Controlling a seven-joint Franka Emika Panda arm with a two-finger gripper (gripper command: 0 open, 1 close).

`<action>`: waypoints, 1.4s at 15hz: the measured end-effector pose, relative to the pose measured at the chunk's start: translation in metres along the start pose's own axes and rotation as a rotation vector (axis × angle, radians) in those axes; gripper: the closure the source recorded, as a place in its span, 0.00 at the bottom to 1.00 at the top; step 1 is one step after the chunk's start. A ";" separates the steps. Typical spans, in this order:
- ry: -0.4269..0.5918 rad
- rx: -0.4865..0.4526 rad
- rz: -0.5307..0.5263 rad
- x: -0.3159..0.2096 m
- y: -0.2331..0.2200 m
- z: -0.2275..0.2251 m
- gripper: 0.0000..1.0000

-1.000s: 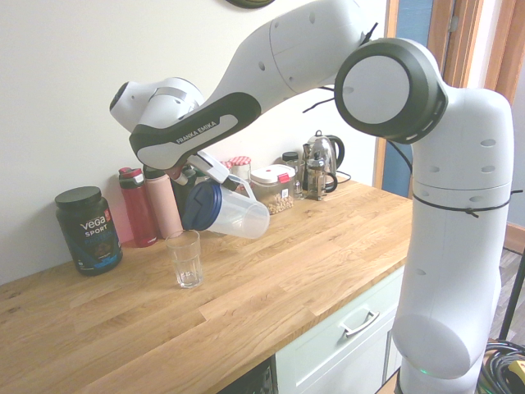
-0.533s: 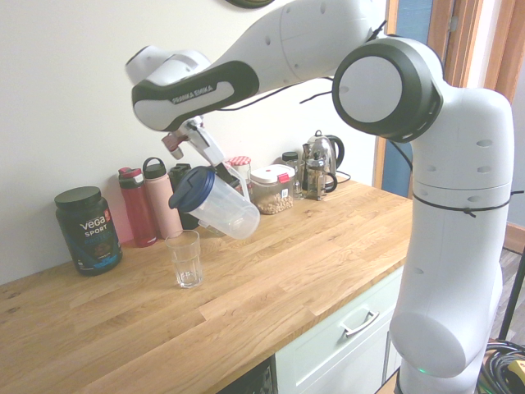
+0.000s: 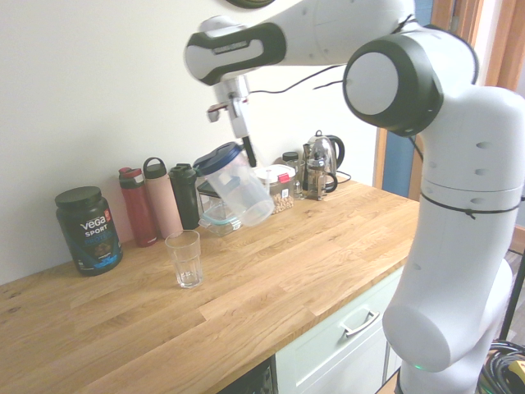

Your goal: Pour me some water

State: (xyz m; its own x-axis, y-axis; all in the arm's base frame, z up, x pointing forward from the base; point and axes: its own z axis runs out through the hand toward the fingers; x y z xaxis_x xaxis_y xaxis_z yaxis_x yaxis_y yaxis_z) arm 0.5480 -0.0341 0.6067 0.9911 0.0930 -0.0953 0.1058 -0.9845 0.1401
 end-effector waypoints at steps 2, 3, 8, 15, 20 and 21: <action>0.011 0.058 0.111 -0.022 0.032 0.006 1.00; 0.020 0.082 0.164 -0.032 0.041 0.008 1.00; 0.109 0.172 0.418 -0.071 0.061 0.019 1.00; 0.292 0.205 0.763 -0.110 0.093 0.060 1.00; 0.257 0.222 0.975 -0.135 0.114 0.098 1.00; 0.251 0.230 0.983 -0.137 0.118 0.105 1.00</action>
State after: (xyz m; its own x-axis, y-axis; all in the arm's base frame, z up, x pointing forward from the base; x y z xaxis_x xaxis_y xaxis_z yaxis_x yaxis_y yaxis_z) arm 0.4158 -0.1787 0.5326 0.6230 -0.7633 0.1711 -0.7494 -0.6451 -0.1492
